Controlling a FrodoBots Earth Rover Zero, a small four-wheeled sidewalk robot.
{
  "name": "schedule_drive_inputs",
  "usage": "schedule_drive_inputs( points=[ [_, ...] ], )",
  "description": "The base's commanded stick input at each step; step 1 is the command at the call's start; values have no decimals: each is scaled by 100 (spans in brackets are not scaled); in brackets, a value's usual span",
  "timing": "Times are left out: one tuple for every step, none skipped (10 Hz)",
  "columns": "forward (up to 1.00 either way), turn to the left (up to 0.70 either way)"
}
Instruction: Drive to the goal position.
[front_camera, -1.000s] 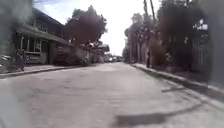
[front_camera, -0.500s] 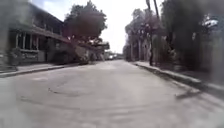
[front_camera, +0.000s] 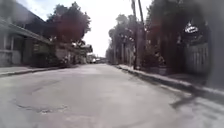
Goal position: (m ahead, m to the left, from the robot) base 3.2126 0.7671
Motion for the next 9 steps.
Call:
schedule_drive_inputs(
  points=[
    [100, -5],
    [100, -5],
    [100, -5],
    [100, -4],
    [100, -3],
    [100, -2],
    [100, -2],
    [100, -2],
    [100, -2]
  ],
)
